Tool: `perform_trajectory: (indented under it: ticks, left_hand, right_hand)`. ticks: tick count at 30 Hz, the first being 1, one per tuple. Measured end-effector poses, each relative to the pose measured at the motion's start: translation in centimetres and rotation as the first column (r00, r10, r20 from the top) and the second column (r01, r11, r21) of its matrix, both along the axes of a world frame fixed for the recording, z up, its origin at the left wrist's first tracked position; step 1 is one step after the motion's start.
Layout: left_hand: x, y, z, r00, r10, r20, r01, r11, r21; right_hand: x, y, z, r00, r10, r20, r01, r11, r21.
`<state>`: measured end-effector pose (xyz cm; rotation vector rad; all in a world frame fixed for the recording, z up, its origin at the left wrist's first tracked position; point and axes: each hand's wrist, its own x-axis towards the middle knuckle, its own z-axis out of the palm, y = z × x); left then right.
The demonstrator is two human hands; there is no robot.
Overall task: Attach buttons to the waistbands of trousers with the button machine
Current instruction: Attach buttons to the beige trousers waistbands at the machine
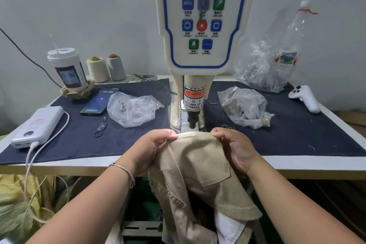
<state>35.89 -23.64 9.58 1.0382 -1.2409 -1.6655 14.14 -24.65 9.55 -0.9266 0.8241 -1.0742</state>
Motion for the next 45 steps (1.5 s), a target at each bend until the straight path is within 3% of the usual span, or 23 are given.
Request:
perform_trajectory:
  ticks: [12, 30, 37, 39, 42, 45]
  left_hand:
    - [-0.2, -0.2, -0.4, 0.999, 0.045, 0.025, -0.047, 0.997, 0.061]
    - [-0.2, -0.2, -0.7, 0.996, 0.084, 0.040, -0.085, 0.996, 0.036]
    - [-0.4, 0.4, 0.0, 0.994, 0.088, 0.057, -0.093, 0.992, 0.084]
    - [-0.3, 1.0, 0.6, 0.993, 0.073, 0.094, -0.076, 0.997, 0.034]
    - [-0.1, 2.8, 2.0, 0.963, -0.009, 0.268, 0.051, 0.987, -0.151]
    - [-0.5, 5.4, 4.3, 0.940, -0.125, 0.316, 0.198, 0.957, -0.211]
  right_hand:
    - [0.0, 0.0, -0.2, 1.000, -0.021, 0.005, 0.021, 1.000, 0.015]
    - [0.0, 0.0, -0.4, 0.999, 0.018, 0.029, -0.018, 1.000, -0.006]
    - [0.1, 0.9, 0.5, 1.000, 0.015, -0.005, -0.015, 0.998, 0.056]
    - [-0.3, 1.8, 1.1, 0.997, 0.068, -0.047, -0.066, 0.997, 0.043]
    - [-1.7, 3.9, 2.0, 0.972, 0.165, -0.168, -0.168, 0.986, 0.000]
    - [-3.3, 6.0, 2.5, 0.960, 0.251, -0.123, -0.261, 0.963, -0.074]
